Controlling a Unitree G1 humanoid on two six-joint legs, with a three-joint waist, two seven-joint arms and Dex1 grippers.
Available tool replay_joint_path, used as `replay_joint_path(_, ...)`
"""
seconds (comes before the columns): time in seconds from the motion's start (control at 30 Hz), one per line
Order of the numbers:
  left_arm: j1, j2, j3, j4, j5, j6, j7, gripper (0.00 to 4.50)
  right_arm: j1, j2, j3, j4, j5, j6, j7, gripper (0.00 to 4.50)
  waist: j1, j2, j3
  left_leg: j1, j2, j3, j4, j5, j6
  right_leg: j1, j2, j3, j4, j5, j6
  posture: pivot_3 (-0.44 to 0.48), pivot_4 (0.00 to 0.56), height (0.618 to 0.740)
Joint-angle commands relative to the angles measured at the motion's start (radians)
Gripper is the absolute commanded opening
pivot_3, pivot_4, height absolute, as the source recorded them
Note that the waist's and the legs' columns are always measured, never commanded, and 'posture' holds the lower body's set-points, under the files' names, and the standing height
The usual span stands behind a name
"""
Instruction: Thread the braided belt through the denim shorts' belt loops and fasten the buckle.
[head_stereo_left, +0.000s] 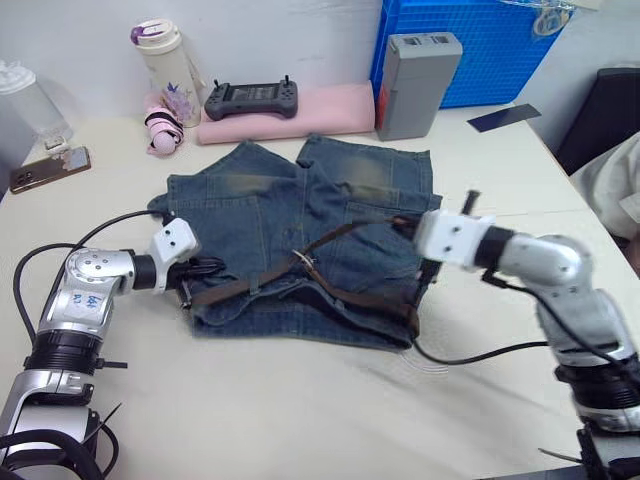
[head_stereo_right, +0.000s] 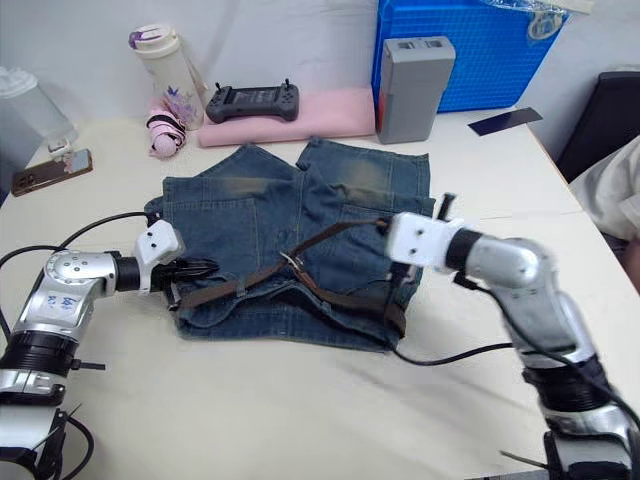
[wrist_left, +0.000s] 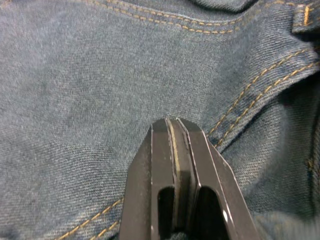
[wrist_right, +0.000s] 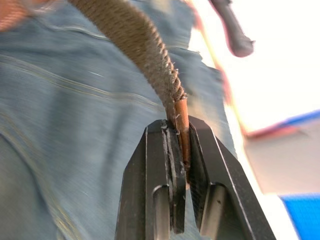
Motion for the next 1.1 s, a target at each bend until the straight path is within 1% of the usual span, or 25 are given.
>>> replay_joint_path(0.03,-0.003,-0.006,0.003,0.031,0.027,-0.018,0.014,0.03,-0.006,0.011,0.001,-0.074,0.035,0.005,-0.004,0.00,0.001,0.000,0.000,0.000,0.000,0.000,0.000,0.001,-0.001,0.000,0.000,0.000,0.001,0.000,0.000,0.000,0.150,0.718)
replay_joint_path(0.1,-0.015,-0.008,0.022,0.014,0.012,-0.011,0.019,0.03,-0.014,0.033,0.037,-0.098,0.032,0.016,-0.008,0.00,0.002,0.000,0.000,0.000,0.001,0.000,0.000,0.001,-0.001,0.000,0.000,0.000,0.001,0.001,-0.001,0.000,0.150,0.718)
replay_joint_path(0.2,-0.023,-0.007,0.072,-0.073,-0.046,0.021,0.019,0.03,-0.028,0.059,0.096,-0.110,0.004,0.010,-0.013,0.00,0.001,0.000,0.000,0.000,0.000,0.000,0.000,0.002,-0.001,0.000,0.000,0.001,0.001,0.003,-0.001,0.000,0.150,0.718)
replay_joint_path(0.27,-0.028,-0.011,0.130,-0.177,-0.136,0.104,0.009,0.66,-0.046,0.074,0.141,-0.102,-0.029,-0.003,-0.019,0.00,0.002,0.000,0.000,-0.003,0.000,0.000,0.002,0.002,0.000,-0.001,0.000,0.000,0.000,0.003,0.000,0.000,0.150,0.718)
replay_joint_path(0.3,-0.028,-0.012,0.149,-0.217,-0.170,0.137,0.003,0.90,-0.052,0.078,0.156,-0.098,-0.039,-0.009,-0.021,0.00,0.002,0.000,0.000,-0.004,0.000,-0.001,0.003,0.002,0.000,-0.002,0.000,0.000,0.000,0.003,0.000,0.000,0.150,0.718)
replay_joint_path(0.33,-0.033,-0.018,0.174,-0.275,-0.216,0.186,0.010,1.44,-0.062,0.087,0.174,-0.091,-0.051,-0.011,-0.025,0.00,0.002,0.000,0.000,-0.006,0.000,-0.002,0.005,0.002,0.000,-0.003,0.000,0.000,0.000,0.003,0.000,0.000,0.150,0.718)
replay_joint_path(0.37,-0.039,-0.028,0.194,-0.324,-0.259,0.232,0.024,1.56,-0.071,0.094,0.188,-0.083,-0.062,-0.014,-0.029,0.00,0.002,0.000,0.000,-0.008,0.000,-0.003,0.006,0.002,0.000,-0.003,0.000,0.000,0.000,0.003,0.000,0.000,0.150,0.718)
replay_joint_path(0.4,-0.040,-0.040,0.213,-0.382,-0.316,0.291,0.037,1.90,-0.081,0.103,0.202,-0.074,-0.073,-0.014,-0.032,0.00,0.001,0.000,0.000,-0.009,0.000,-0.004,0.008,0.001,0.001,-0.003,0.000,0.000,0.000,0.003,0.000,0.000,0.150,0.718)
replay_joint_path(0.47,-0.028,-0.057,0.236,-0.485,-0.398,0.395,0.057,2.99,-0.096,0.116,0.223,-0.059,-0.093,-0.016,-0.038,0.00,0.001,0.000,0.000,-0.009,0.000,-0.004,0.010,0.000,0.002,-0.002,0.000,0.000,-0.001,0.004,0.001,0.000,0.150,0.718)
replay_joint_path(0.5,-0.019,-0.061,0.241,-0.523,-0.425,0.435,0.064,3.26,-0.101,0.120,0.230,-0.052,-0.101,-0.018,-0.040,0.00,0.001,0.000,0.000,-0.009,0.000,-0.004,0.010,0.000,0.002,-0.002,0.000,0.000,-0.001,0.004,0.001,0.000,0.150,0.718)
replay_joint_path(0.53,0.001,-0.069,0.219,-0.579,-0.431,0.454,0.072,3.67,-0.110,0.127,0.242,-0.041,-0.112,-0.018,-0.041,0.00,-0.001,0.000,0.000,-0.009,-0.001,-0.004,0.010,0.000,0.002,-0.002,0.000,0.000,-0.001,0.004,0.001,0.000,0.150,0.718)
replay_joint_path(0.6,0.032,-0.101,0.164,-0.668,-0.417,0.465,0.100,3.67,-0.127,0.140,0.262,-0.023,-0.129,-0.018,-0.041,0.00,-0.001,0.000,0.000,-0.009,-0.001,-0.004,0.010,0.000,0.002,-0.002,0.000,0.001,0.000,0.004,0.001,0.000,0.150,0.718)
replay_joint_path(0.7,0.045,-0.137,0.122,-0.715,-0.387,0.458,0.130,3.67,-0.138,0.148,0.273,-0.010,-0.141,-0.021,-0.034,0.00,0.002,0.000,0.000,-0.008,0.000,-0.004,0.011,0.001,0.002,-0.001,0.000,0.001,0.001,0.004,0.001,0.000,0.150,0.718)
replay_joint_path(0.8,0.048,-0.154,0.061,-0.702,-0.315,0.403,0.142,3.67,-0.145,0.154,0.278,-0.006,-0.144,-0.030,-0.030,0.00,0.001,0.000,0.000,-0.008,0.000,-0.004,0.011,0.001,0.000,-0.001,0.001,0.001,0.001,0.005,0.000,0.000,0.150,0.718)
replay_joint_path(0.93,0.026,-0.176,0.026,-0.650,-0.255,0.347,0.162,3.67,-0.147,0.162,0.279,-0.011,-0.144,-0.034,-0.026,0.00,0.002,0.000,0.000,-0.008,0.000,-0.003,0.011,0.002,0.000,-0.001,0.001,0.000,0.000,0.006,0.000,0.000,0.150,0.718)
replay_joint_path(1.0,0.022,-0.176,0.004,-0.632,-0.224,0.321,0.158,3.14,-0.145,0.165,0.278,-0.017,-0.144,-0.031,-0.024,0.00,0.002,0.000,0.000,-0.008,0.000,-0.003,0.011,0.002,0.000,-0.001,0.001,0.000,0.000,0.006,0.000,0.000,0.150,0.718)
replay_joint_path(1.03,0.023,-0.175,-0.003,-0.627,-0.216,0.313,0.151,3.06,-0.144,0.168,0.277,-0.020,-0.143,-0.029,-0.023,0.00,0.002,0.000,0.000,-0.008,0.000,-0.003,0.011,0.002,0.000,-0.001,0.001,0.000,0.000,0.006,0.000,0.000,0.150,0.718)
replay_joint_path(1.07,0.026,-0.175,-0.005,-0.625,-0.212,0.309,0.146,2.48,-0.143,0.171,0.274,-0.024,-0.141,-0.026,-0.023,0.00,0.002,0.000,0.000,-0.008,0.000,-0.003,0.011,0.002,0.000,-0.001,0.001,0.000,0.000,0.006,0.000,0.000,0.150,0.718)
replay_joint_path(1.1,0.028,-0.177,-0.006,-0.622,-0.209,0.306,0.144,2.11,-0.142,0.173,0.273,-0.027,-0.138,-0.023,-0.023,0.00,0.002,0.000,0.000,-0.008,0.000,-0.003,0.011,0.002,0.000,-0.001,0.001,0.000,-0.001,0.006,0.000,0.000,0.150,0.718)
